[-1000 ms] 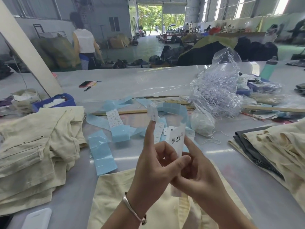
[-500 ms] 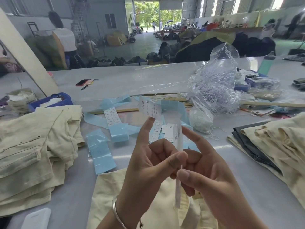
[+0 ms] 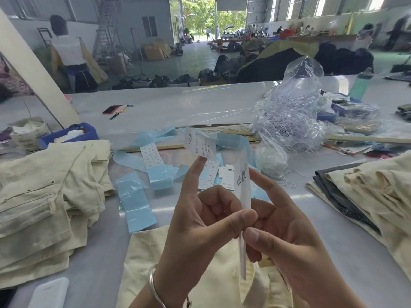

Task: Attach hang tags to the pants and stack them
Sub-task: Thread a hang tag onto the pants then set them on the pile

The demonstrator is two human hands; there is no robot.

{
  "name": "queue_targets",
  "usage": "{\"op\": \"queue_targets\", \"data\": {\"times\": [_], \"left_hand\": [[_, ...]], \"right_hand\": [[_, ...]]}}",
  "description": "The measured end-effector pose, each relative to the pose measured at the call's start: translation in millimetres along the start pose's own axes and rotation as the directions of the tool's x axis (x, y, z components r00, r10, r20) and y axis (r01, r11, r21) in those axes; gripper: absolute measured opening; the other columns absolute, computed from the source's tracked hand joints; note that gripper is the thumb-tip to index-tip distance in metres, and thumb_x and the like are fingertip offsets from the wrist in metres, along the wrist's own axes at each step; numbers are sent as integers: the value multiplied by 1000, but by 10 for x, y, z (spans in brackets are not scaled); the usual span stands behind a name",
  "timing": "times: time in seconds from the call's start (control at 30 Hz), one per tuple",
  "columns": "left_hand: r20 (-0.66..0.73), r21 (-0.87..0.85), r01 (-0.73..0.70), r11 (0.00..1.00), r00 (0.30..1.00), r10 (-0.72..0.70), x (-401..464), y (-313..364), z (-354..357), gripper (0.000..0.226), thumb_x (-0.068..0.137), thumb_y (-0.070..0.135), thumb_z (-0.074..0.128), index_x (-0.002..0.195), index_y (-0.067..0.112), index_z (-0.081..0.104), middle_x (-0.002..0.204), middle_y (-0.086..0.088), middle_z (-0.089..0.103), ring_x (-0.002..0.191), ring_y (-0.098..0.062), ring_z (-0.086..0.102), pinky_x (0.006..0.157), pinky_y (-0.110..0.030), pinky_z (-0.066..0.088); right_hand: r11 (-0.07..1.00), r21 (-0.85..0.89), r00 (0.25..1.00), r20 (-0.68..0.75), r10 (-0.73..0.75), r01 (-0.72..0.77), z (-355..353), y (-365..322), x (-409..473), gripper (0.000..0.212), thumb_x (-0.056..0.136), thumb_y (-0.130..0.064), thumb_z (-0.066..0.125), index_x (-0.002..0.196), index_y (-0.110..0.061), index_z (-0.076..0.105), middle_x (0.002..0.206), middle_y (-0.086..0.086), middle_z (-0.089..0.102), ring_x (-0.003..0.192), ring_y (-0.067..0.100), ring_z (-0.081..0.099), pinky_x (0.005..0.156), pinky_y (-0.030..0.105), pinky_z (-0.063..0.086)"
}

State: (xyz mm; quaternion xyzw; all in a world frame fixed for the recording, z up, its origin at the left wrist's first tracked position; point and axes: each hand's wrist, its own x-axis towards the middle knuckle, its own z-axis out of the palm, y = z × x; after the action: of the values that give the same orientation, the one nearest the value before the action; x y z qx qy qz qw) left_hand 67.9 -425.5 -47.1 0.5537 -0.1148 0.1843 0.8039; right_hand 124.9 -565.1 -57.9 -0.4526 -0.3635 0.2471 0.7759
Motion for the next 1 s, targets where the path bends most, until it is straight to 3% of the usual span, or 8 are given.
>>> {"op": "queue_targets", "data": {"times": [0.37,0.53,0.7,0.8,0.87,0.93,1.0], "left_hand": [[-25,42,33,999,999,-32,7,-71,-64,87,76,7,74,144,38,30,73,-7,61,63,-19,56,65,-27,51],[-55,72,45,996,998,-41,20,-80,-43,87,75,5,76,142,33,30,72,-7,62,64,-16,57,65,-24,50],[-89,50,84,995,993,-79,4,-77,-41,87,71,8,81,137,42,34,74,-8,61,66,-19,57,71,-38,51],[-114,44,77,996,991,-71,-5,-80,-22,84,69,15,79,137,41,36,74,-8,60,64,-17,56,68,-30,51],[-139,49,74,996,988,-67,-19,-93,-24,81,70,16,76,139,35,37,72,-8,58,63,-18,54,63,-25,48],[-143,60,81,995,987,-72,-36,-94,-47,74,73,14,73,139,30,42,71,-8,56,63,-17,52,61,-24,46],[-136,61,92,994,987,-83,-35,-81,-84,57,76,7,69,128,27,57,70,-7,55,60,-15,51,59,-22,45]], "right_hand": [[997,-76,999,-49,3,-7,-9,-12,-9,72,74,-26,80,137,-38,48,83,39,42,60,28,46,51,28,44],[996,-92,994,-110,10,-20,-9,-21,-19,64,77,-18,71,135,-37,51,95,45,49,72,60,46,60,34,46],[999,-51,993,-118,-4,-2,-5,8,-19,60,79,-15,58,134,-36,51,99,39,57,77,41,54,64,38,45],[992,-124,990,-140,-27,10,-14,43,-28,75,80,-2,49,138,-48,42,91,38,57,74,37,51,65,38,45],[961,-276,984,-172,-46,-3,-39,65,-35,83,77,2,43,139,-53,38,84,32,60,73,41,54,69,38,48],[914,-404,977,-205,-55,-33,-72,101,-32,75,75,1,43,133,-46,52,81,18,67,80,42,59,73,37,50],[928,-364,965,-263,-24,-77,-108,135,-37,62,73,2,49,125,-29,64,92,8,74,86,25,69,77,30,56]]}}
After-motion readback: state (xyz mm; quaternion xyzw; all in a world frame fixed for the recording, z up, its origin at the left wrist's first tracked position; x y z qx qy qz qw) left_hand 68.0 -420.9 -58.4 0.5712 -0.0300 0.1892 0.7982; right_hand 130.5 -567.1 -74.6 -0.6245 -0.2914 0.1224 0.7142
